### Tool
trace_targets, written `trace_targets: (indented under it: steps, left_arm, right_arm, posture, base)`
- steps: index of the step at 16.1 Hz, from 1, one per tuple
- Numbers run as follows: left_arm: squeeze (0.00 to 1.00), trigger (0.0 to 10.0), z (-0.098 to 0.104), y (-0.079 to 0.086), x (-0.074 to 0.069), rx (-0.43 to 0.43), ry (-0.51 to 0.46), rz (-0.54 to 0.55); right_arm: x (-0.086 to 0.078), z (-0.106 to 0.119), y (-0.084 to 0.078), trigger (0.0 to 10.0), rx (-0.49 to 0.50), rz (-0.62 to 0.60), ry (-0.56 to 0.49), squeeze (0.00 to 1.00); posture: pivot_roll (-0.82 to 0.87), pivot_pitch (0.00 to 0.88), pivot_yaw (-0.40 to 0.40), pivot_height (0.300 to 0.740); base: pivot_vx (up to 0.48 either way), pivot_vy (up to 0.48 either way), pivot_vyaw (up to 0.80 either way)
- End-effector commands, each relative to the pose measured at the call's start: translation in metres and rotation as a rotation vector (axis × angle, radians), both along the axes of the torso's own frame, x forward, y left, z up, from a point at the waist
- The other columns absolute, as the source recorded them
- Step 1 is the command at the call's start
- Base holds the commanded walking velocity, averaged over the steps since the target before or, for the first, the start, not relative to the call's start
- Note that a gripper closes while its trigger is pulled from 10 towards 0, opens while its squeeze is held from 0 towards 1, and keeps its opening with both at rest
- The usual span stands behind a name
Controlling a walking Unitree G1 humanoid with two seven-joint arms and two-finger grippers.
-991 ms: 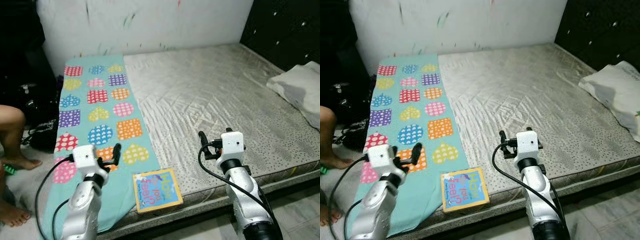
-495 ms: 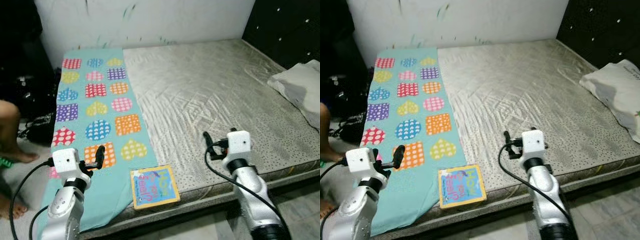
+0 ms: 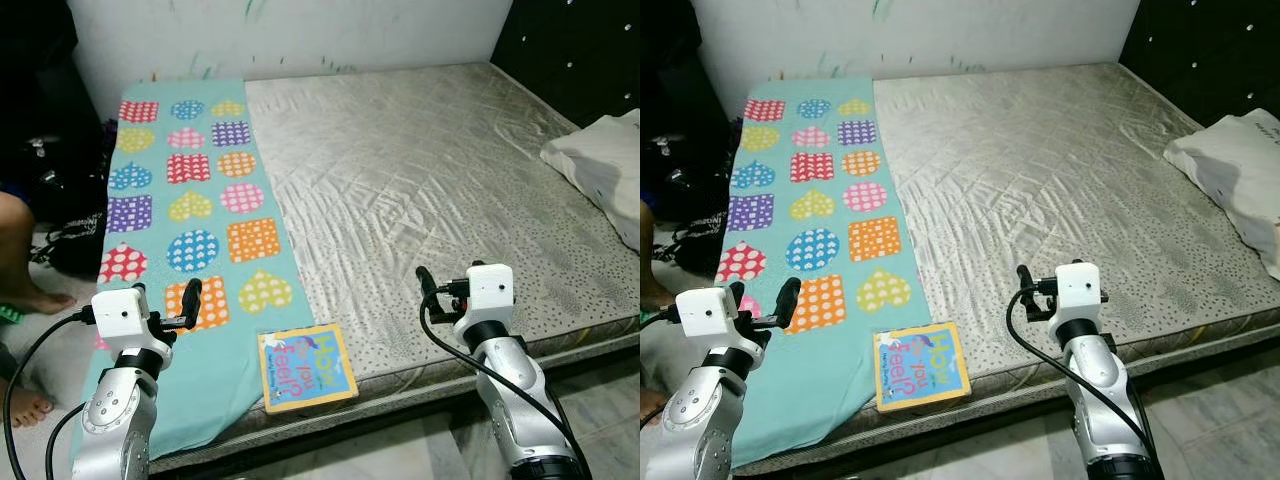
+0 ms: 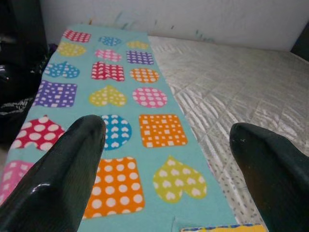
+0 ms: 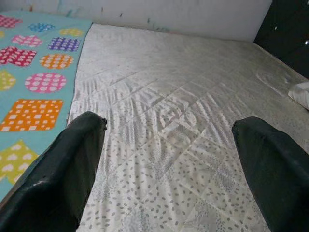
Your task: Clean up the room
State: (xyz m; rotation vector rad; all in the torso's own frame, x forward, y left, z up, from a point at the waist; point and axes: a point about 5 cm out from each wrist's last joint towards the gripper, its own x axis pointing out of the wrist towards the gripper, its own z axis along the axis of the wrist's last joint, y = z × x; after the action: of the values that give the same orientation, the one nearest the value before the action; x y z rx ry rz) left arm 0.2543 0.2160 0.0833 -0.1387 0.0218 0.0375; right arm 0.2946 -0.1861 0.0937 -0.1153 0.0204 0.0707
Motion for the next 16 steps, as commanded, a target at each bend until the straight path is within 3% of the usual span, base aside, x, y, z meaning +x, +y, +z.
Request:
trace_targets:
  steps: [1,4,13,16]
  left_arm:
    - [0.0,10.0,-0.0003,0.0011,-0.0011,0.012,-0.005,-0.003]
    - [0.0,10.0,0.0005,-0.0028,-0.0009,0.01,-0.014,-0.005]
    - [0.0,10.0,0.0005,-0.0043,0.0011,0.001,-0.014,-0.001]
    - [0.0,10.0,0.0007,-0.0042,0.0013,-0.002,-0.014,0.0]
  right_arm:
    - [-0.0011,0.002,0.0004,10.0,-0.003,0.007,-0.004,0.0]
    - [-0.0001,0.0026,0.0017,10.0,-0.012,0.022,-0.005,0.0]
    - [-0.0001,0.003,0.0055,10.0,-0.02,0.043,-0.005,0.0]
    - [0.0001,0.0027,0.0071,10.0,-0.021,0.054,-0.003,0.0]
  posture:
    - [-0.04,0.1,-0.04,0.74]
    - [-0.04,0.098,-0.051,0.717]
    - [-0.04,0.102,-0.054,0.717]
    - [-0.04,0.105,-0.053,0.682]
  base:
    - [0.0,0.0,0.0]
    - [0.0,0.0,0.0]
    - [0.0,0.0,0.0]
    - [0.0,0.0,0.0]
